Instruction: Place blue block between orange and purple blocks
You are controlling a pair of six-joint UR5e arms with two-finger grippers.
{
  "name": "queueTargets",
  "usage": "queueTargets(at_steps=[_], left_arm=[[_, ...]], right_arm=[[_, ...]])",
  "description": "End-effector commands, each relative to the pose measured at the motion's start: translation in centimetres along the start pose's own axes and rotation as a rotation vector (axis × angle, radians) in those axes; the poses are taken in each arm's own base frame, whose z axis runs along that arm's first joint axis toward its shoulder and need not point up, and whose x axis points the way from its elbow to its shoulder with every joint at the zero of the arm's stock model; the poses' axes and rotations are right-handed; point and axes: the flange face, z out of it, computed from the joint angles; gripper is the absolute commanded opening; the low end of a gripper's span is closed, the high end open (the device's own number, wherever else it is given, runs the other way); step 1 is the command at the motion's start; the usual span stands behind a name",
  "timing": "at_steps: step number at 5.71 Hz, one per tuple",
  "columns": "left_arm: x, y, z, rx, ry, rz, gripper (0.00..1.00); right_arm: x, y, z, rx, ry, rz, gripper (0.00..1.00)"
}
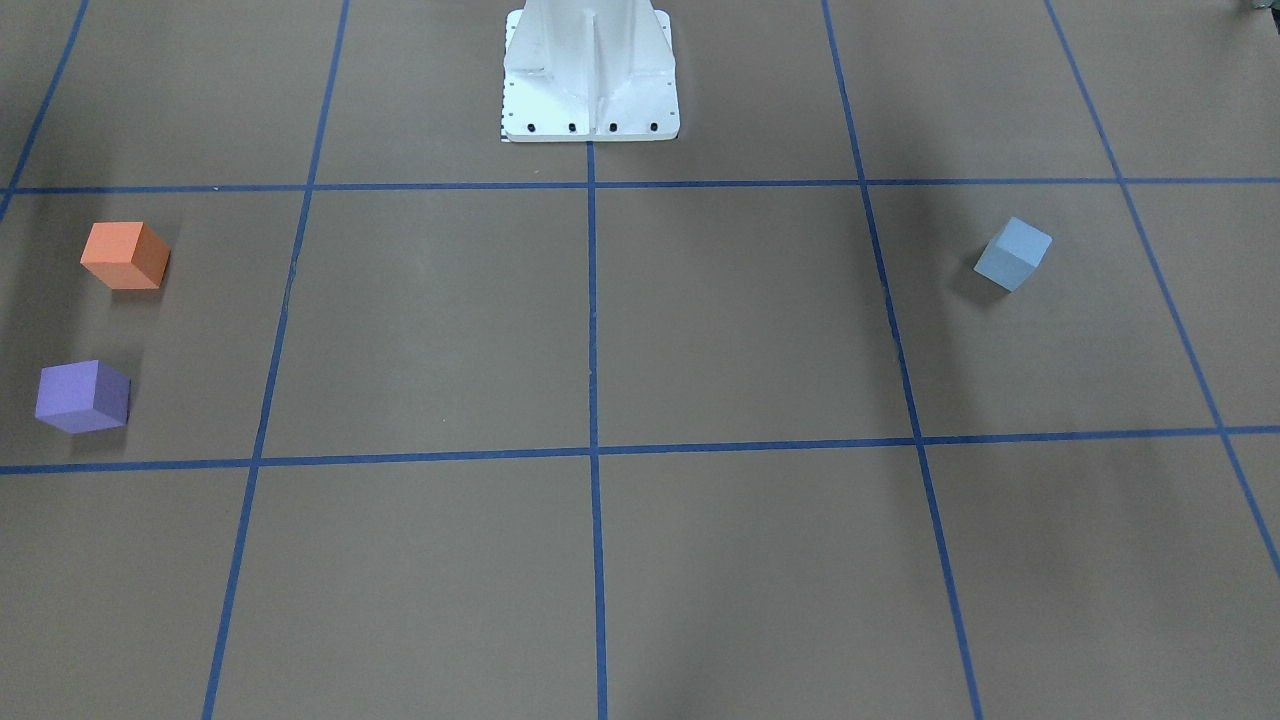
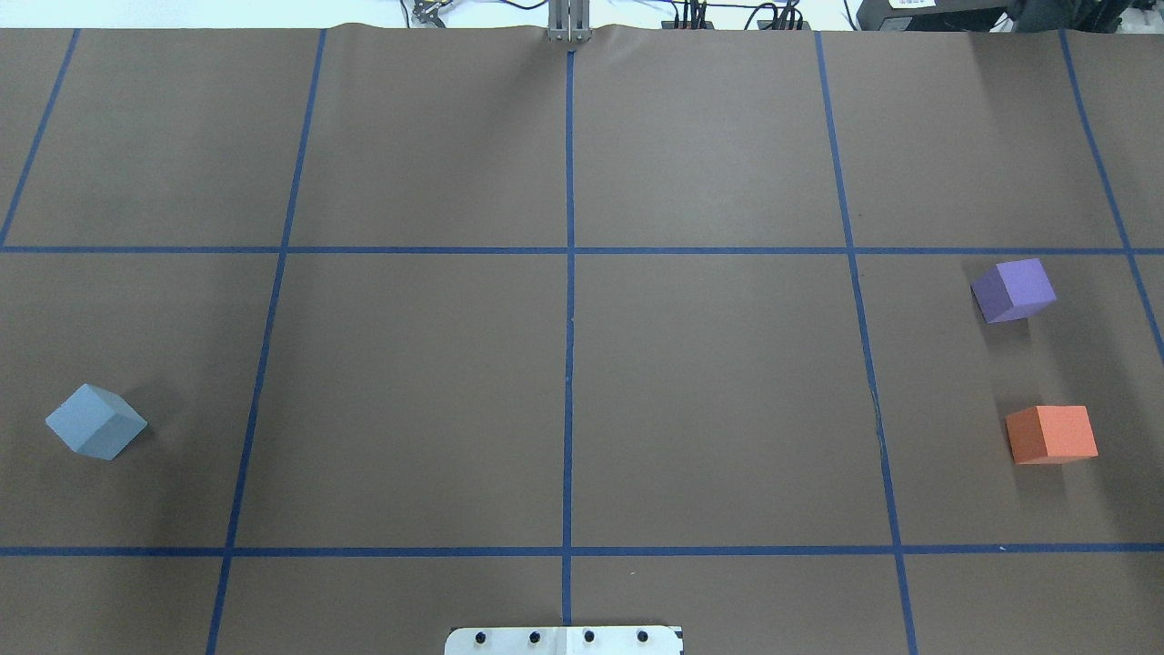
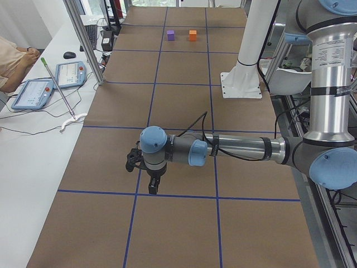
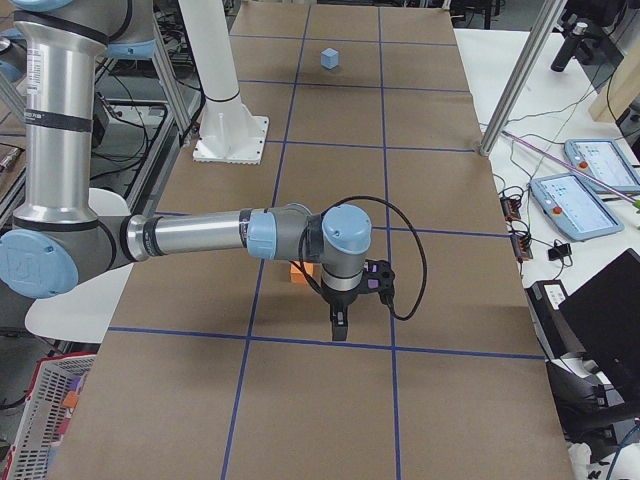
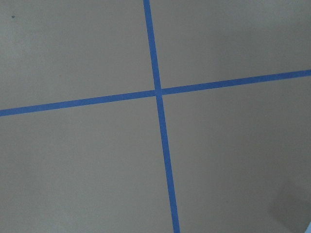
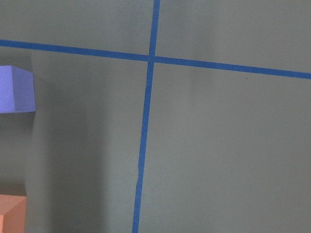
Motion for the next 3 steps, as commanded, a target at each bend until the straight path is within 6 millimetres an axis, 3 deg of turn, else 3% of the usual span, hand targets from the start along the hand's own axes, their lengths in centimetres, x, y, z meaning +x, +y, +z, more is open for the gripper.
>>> queueTargets(at_steps=[1, 2, 3], left_arm=[[0.8, -0.1, -0.7, 0.010, -0.001, 0.012, 1.00], [0.9, -0.2, -0.8, 0.015, 0.002, 0.006, 1.00], [2.8, -0.8, -2.7, 0.053, 0.010, 0.038, 1.00]], right_arm=[[-0.3, -0.1, -0.2, 0.006, -0.001, -0.008, 1.00], [-0.3, -0.1, -0.2, 0.006, -0.002, -0.007, 1.00], [-0.3, -0.1, -0.3, 0.007, -0.002, -0.008, 1.00]])
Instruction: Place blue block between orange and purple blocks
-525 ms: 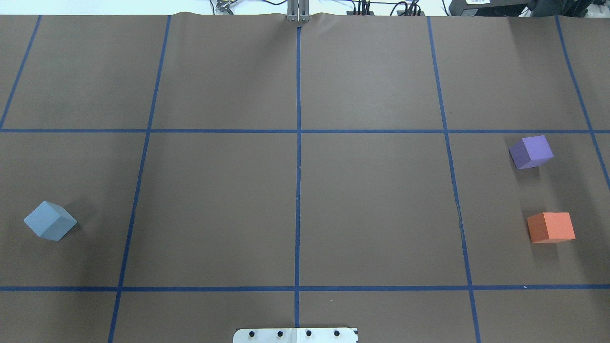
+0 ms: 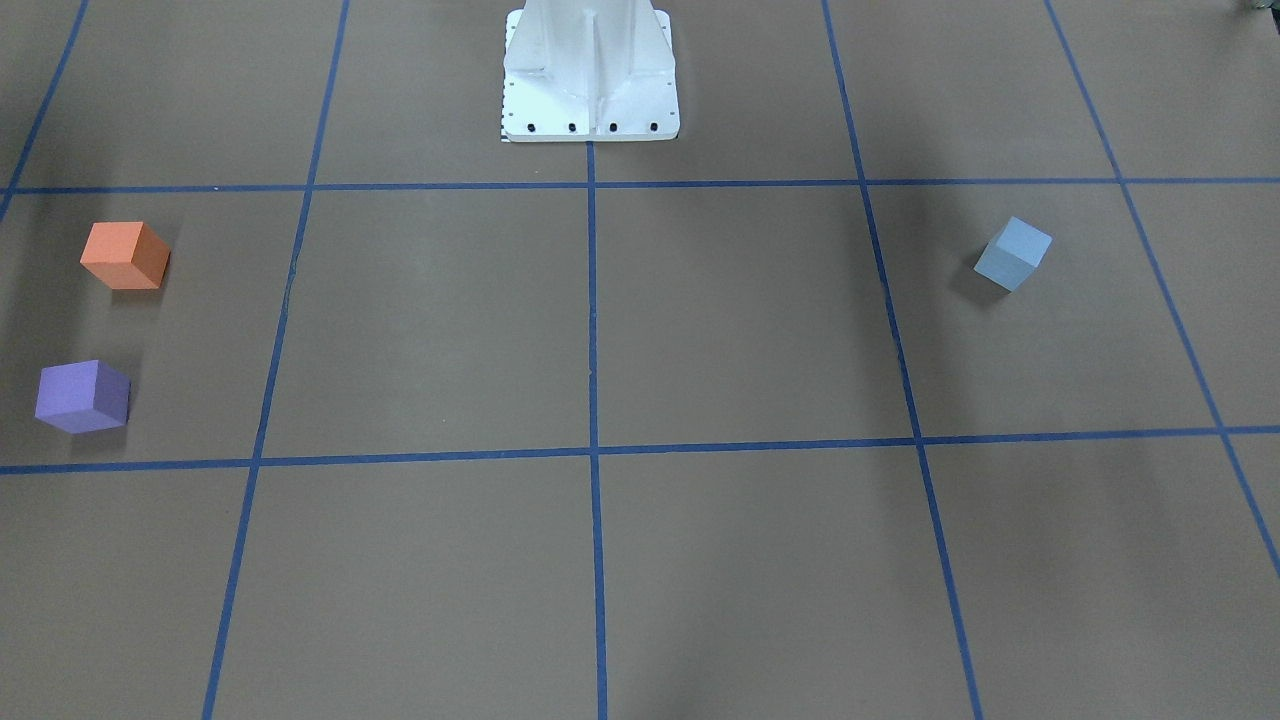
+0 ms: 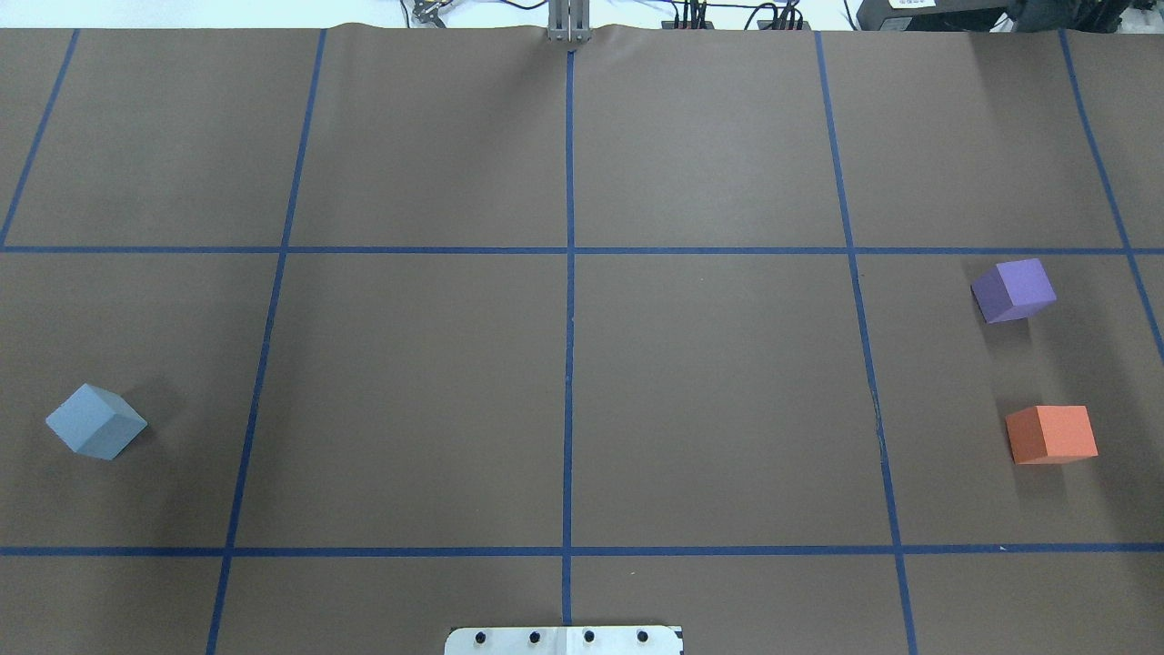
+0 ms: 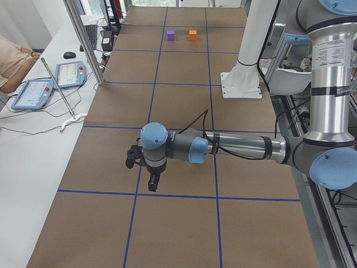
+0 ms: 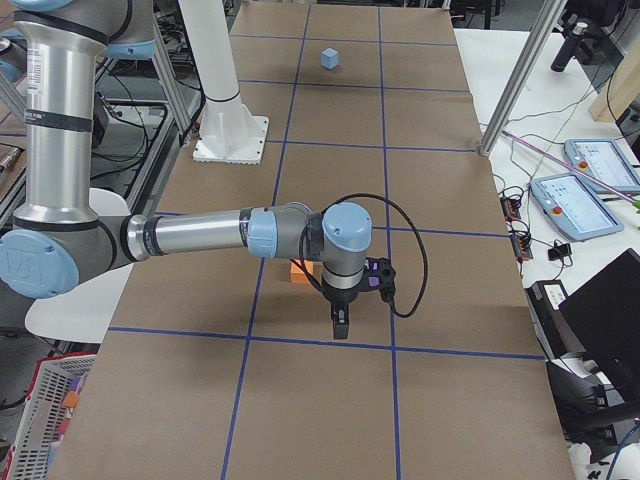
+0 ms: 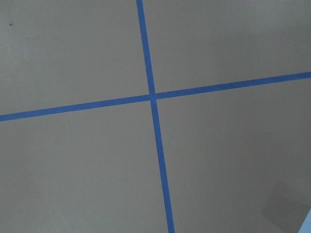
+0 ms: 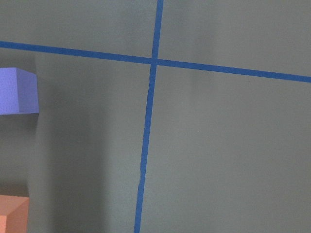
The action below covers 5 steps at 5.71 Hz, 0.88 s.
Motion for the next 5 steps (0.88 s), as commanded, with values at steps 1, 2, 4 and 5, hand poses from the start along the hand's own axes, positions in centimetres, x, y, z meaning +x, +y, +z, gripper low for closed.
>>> queueTargets(at_steps=[1, 2, 4, 5], left_arm=[[4.1, -2.8, -4.1, 0.109, -0.004, 0.109, 1.00], [5.7, -4.8, -5.4, 0.199, 0.007, 0.207, 1.00], [7.1, -5.2, -3.1, 0.273, 0.067, 0.353, 1.00], [14.0, -5.7, 2.6, 0.171, 0.130, 0.476, 1.00]], right_arm=[[0.0, 0.0, 0.0, 0.001, 0.000, -0.001, 1.00], [0.0, 0.0, 0.0, 0.001, 0.000, -0.001, 1.00], [0.0, 0.1, 0.0, 0.000, -0.002, 0.000, 1.00], [0.0, 0.1, 0.0, 0.000, -0.002, -0.001, 1.00]])
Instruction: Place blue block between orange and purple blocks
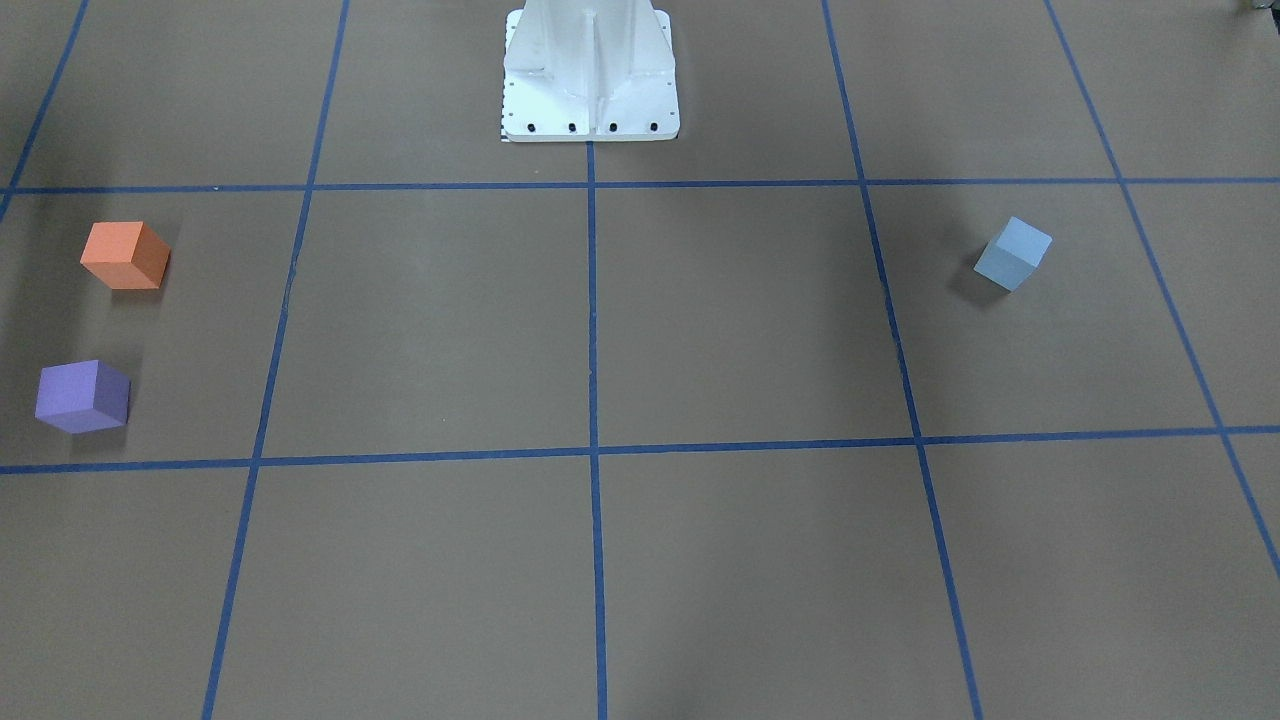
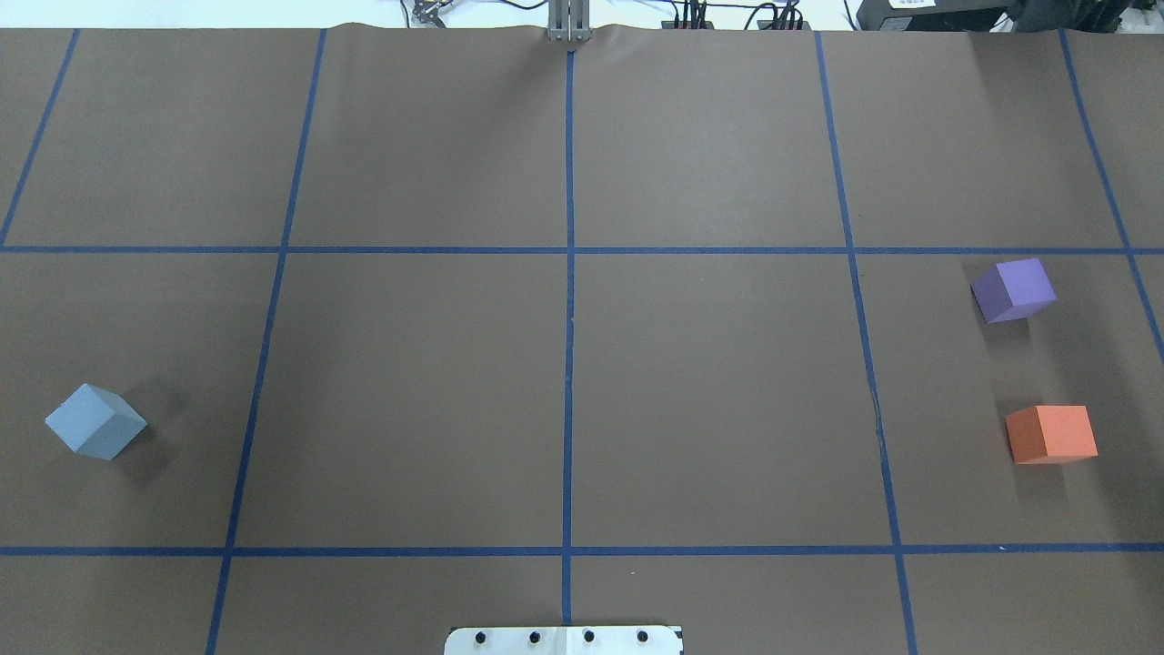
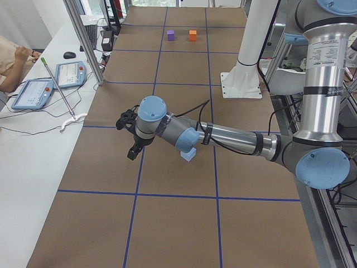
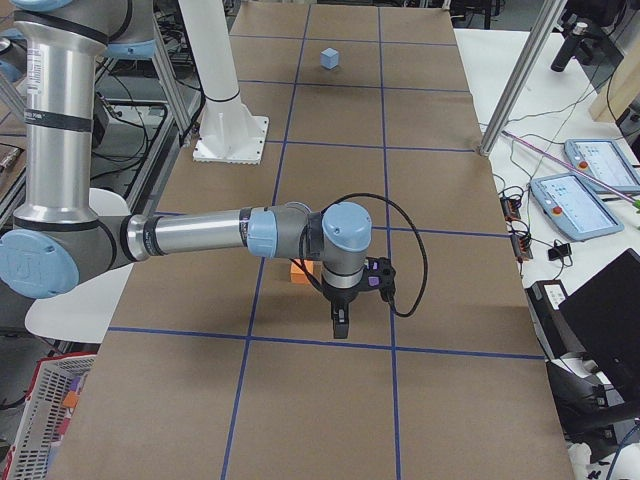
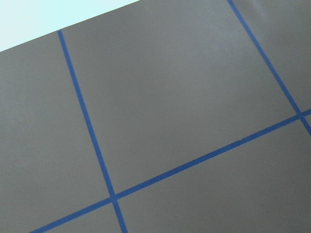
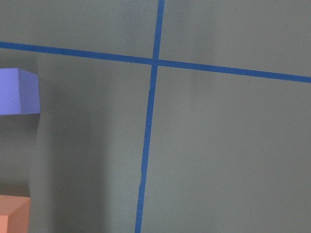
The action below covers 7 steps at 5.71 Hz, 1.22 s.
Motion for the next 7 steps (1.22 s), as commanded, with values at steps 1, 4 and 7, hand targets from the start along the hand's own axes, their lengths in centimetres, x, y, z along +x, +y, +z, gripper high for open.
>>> queueTargets(at_steps=[1, 4, 7], left_arm=[[6.5, -0.6, 6.8, -0.087, 0.103, 0.064, 1.00], [17.3, 8.5, 14.0, -0.187, 0.075, 0.118, 1.00], [19.1, 13.1, 15.2, -0.259, 0.011, 0.153, 1.00]], right_arm=[[0.0, 0.0, 0.0, 0.000, 0.001, -0.001, 1.00], [0.0, -0.1, -0.1, 0.001, 0.001, -0.002, 1.00], [0.1, 0.0, 0.1, -0.001, 0.001, 0.000, 1.00]])
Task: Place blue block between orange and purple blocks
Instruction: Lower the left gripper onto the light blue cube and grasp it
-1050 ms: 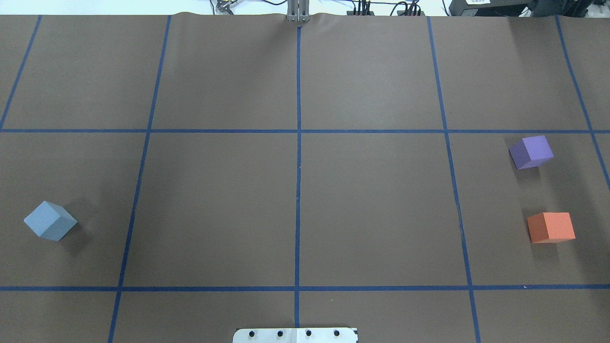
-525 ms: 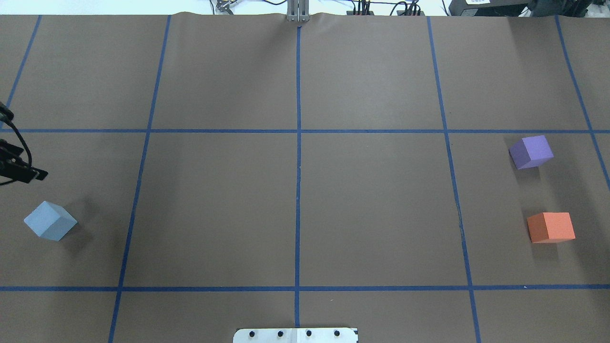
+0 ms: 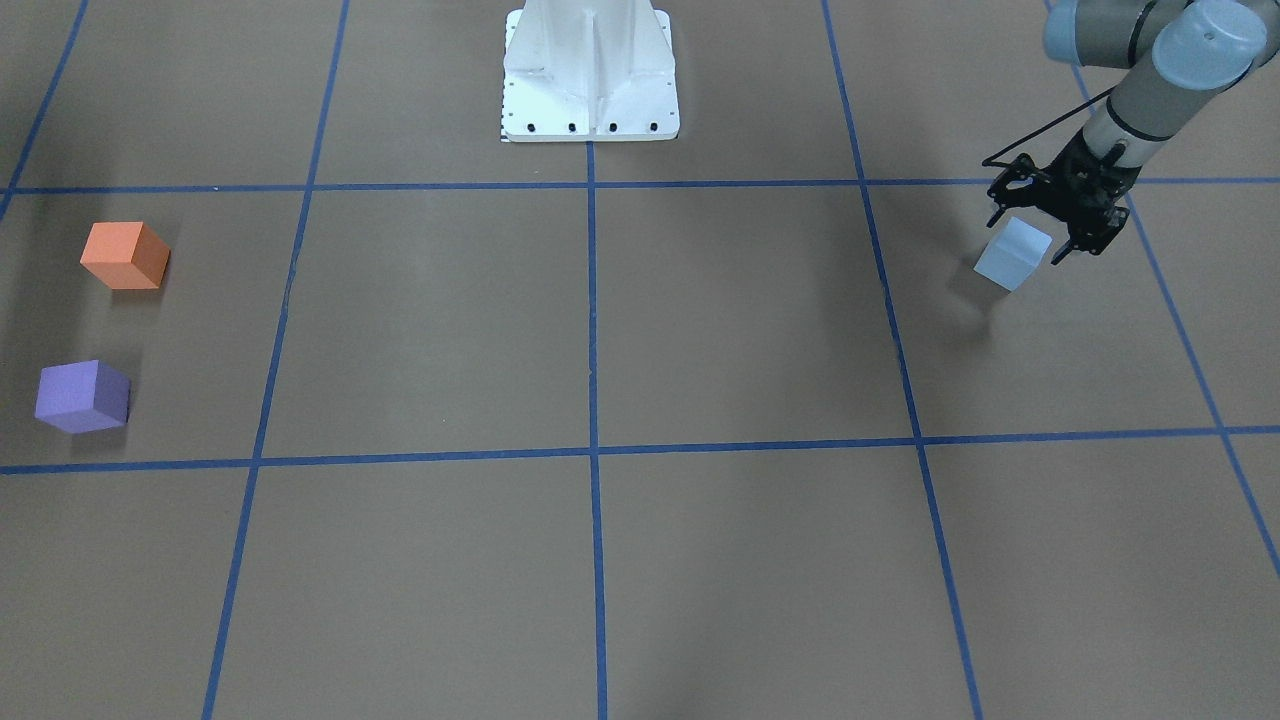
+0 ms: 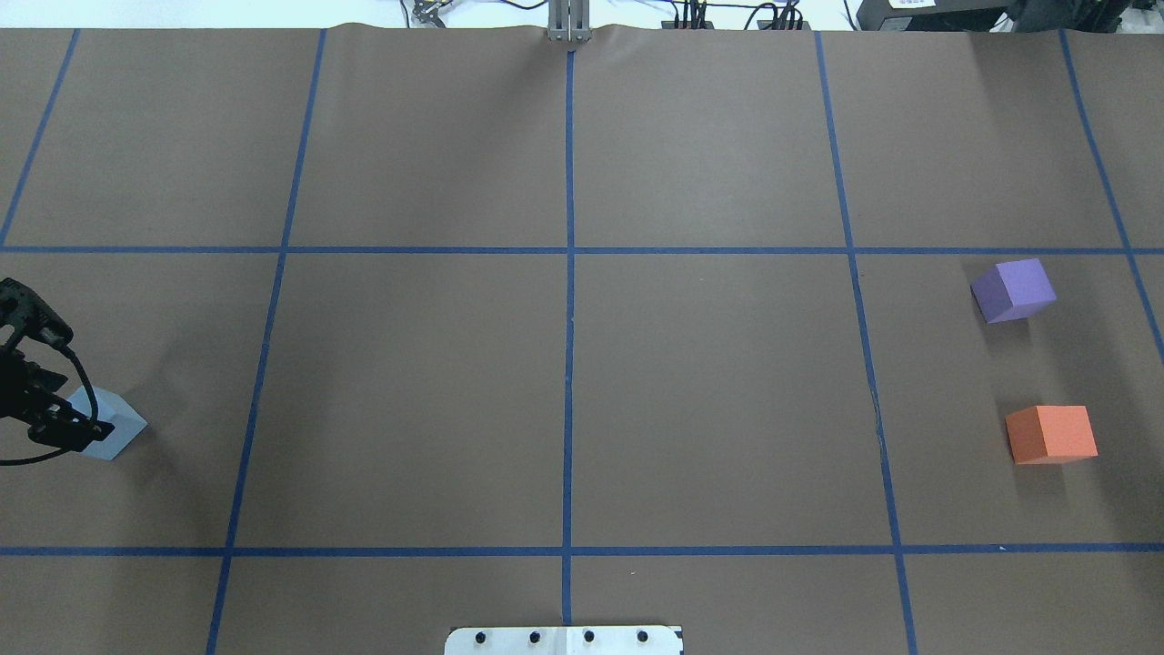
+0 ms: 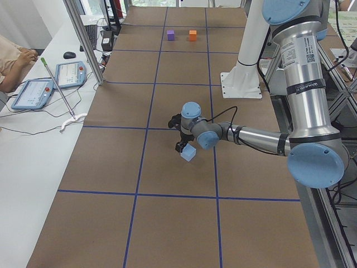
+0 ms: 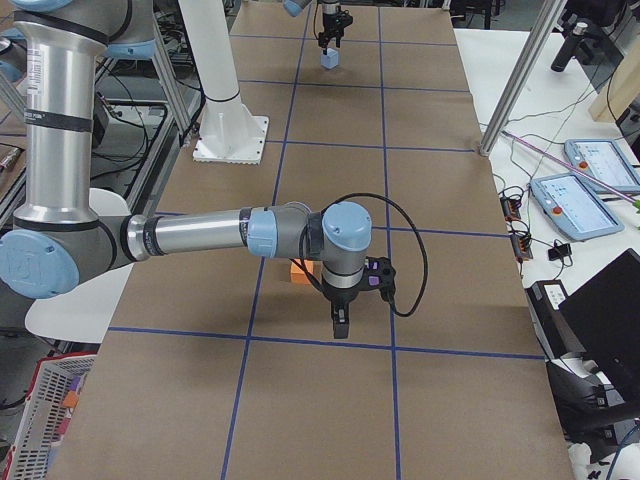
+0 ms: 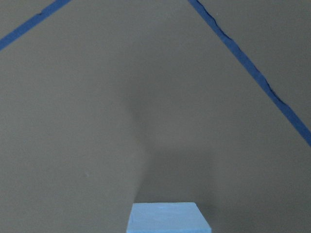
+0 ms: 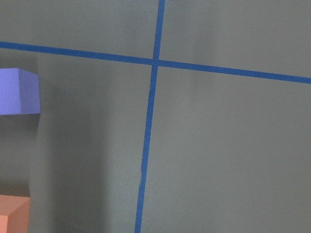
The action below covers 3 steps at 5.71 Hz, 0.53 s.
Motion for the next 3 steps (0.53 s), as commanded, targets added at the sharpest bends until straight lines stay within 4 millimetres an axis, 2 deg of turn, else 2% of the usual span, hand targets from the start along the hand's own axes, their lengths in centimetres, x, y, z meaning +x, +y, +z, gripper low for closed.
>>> queueTargets(at_steps=[1, 3], left_arm=[[0.6, 1.2, 1.5, -0.039, -0.010, 0.005, 1.00], [0.1, 1.8, 3.6, -0.077, -0.012, 0.001, 1.00]], right_arm=[[0.1, 0.1, 0.1, -0.002, 0.000, 0.002, 1.00], [0.1, 0.2, 0.2, -0.004, -0.002, 0.004, 1.00]])
